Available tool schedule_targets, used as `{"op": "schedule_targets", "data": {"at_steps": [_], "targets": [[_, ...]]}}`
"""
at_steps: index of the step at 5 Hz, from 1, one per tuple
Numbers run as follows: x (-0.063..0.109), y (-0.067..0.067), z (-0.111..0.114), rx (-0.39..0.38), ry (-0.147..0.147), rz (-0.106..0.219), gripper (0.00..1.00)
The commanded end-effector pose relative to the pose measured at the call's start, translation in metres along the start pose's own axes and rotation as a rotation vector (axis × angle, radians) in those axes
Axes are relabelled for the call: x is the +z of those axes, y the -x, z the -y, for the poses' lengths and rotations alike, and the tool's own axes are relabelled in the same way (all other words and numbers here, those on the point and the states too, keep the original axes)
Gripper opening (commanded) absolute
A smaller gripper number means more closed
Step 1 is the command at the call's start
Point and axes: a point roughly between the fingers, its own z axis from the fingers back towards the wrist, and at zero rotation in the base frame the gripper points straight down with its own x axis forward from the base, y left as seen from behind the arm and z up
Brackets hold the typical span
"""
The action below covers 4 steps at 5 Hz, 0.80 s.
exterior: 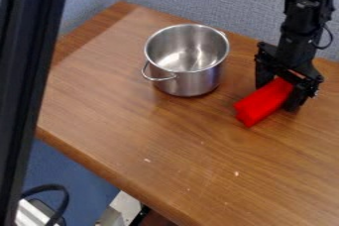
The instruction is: Put the red object in the metal pot
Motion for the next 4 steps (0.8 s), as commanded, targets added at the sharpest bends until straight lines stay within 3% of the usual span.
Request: {"op": "schedule_targets", "data": {"at_steps": [1,4], "targets": [[0.008,0.003,-0.011,0.057,0.002,0.006,1.00],[0.007,-0.008,-0.020,0.122,0.008,-0.009,1.00]]}}
